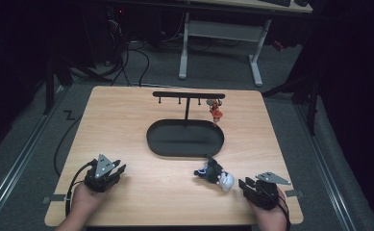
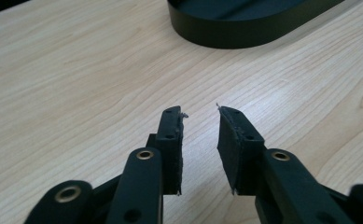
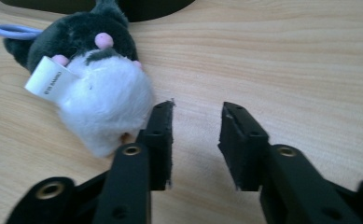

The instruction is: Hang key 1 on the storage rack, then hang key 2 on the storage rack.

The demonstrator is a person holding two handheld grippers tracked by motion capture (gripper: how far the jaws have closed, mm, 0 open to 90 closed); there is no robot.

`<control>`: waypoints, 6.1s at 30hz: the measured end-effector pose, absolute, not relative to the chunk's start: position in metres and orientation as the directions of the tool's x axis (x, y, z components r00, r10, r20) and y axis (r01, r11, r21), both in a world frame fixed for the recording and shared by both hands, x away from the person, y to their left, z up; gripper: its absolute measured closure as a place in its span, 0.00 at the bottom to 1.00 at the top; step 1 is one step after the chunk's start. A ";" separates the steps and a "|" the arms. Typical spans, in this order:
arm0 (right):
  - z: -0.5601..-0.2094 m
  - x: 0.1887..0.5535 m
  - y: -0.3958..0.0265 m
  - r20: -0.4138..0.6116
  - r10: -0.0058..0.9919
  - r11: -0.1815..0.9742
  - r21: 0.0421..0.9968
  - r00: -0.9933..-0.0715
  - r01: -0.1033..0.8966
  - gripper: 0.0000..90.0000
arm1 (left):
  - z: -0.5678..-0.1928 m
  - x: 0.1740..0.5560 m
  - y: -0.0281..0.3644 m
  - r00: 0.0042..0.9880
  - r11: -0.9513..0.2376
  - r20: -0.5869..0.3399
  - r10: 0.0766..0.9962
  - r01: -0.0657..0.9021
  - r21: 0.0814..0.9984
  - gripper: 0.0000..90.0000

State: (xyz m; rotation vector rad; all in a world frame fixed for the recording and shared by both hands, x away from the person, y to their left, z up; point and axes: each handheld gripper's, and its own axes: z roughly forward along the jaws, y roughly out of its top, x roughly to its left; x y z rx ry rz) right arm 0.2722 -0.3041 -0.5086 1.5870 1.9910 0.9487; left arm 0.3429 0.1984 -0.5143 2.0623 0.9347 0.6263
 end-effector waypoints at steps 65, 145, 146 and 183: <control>-0.439 0.330 -0.230 0.028 0.893 0.429 0.251 -0.450 0.868 0.18 | -0.515 0.342 0.189 0.684 -0.461 0.083 0.724 0.391 0.797 0.52; -0.418 0.364 -0.213 0.018 0.896 0.425 0.254 -0.444 0.869 0.54 | -0.516 0.341 0.193 0.695 -0.469 0.073 0.715 0.399 0.788 0.52; -0.415 0.366 -0.212 0.018 0.897 0.422 0.255 -0.441 0.870 0.54 | -0.516 0.341 0.193 0.695 -0.469 0.073 0.715 0.399 0.788 0.52; -0.345 0.423 -0.198 0.038 0.917 0.368 0.314 -0.398 0.876 0.54 | -0.516 0.341 0.195 0.699 -0.467 0.068 0.712 0.399 0.789 0.52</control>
